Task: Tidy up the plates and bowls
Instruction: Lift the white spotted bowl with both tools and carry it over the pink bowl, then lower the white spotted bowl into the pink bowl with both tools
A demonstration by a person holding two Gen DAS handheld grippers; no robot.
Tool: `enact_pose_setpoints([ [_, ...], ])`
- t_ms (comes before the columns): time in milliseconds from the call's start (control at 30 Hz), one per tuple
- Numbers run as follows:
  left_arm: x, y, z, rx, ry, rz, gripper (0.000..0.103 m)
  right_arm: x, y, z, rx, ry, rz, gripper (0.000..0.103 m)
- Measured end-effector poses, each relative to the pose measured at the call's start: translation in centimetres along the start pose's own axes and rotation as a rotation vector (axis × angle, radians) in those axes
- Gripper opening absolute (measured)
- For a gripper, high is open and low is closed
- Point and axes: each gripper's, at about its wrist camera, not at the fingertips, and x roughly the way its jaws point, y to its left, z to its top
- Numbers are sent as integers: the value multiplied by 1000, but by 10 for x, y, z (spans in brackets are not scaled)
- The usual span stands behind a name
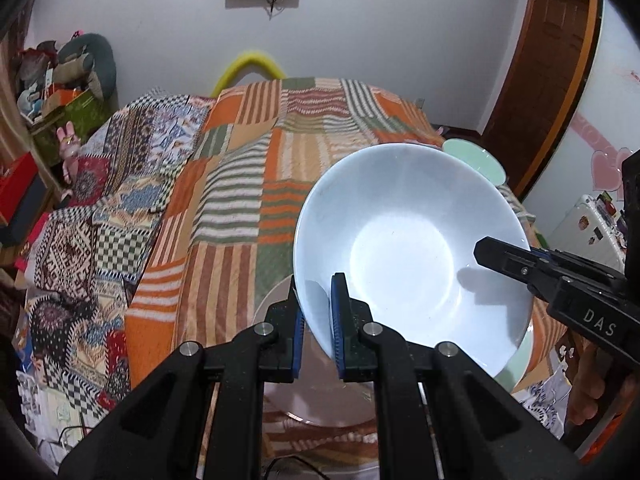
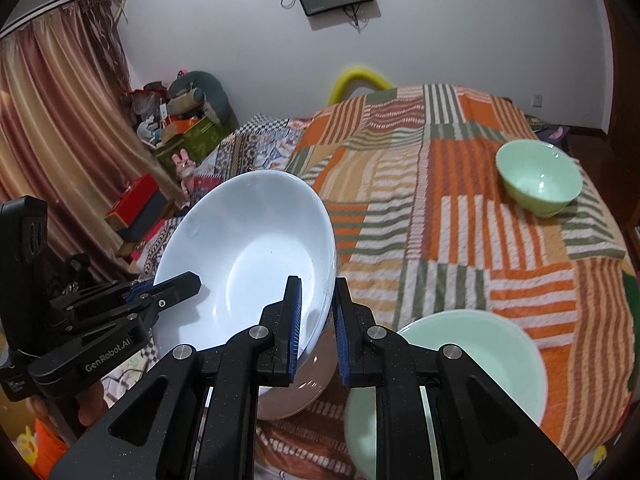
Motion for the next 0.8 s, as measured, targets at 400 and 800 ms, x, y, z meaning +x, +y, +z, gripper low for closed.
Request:
enact_pose_setpoints([
  [400,28,27,-32,-41,96,28,11,35,11,-25,-1,112,10,14],
  [800,51,37,-51,-56,181,41,12,55,14,-43,11,192,9,14],
])
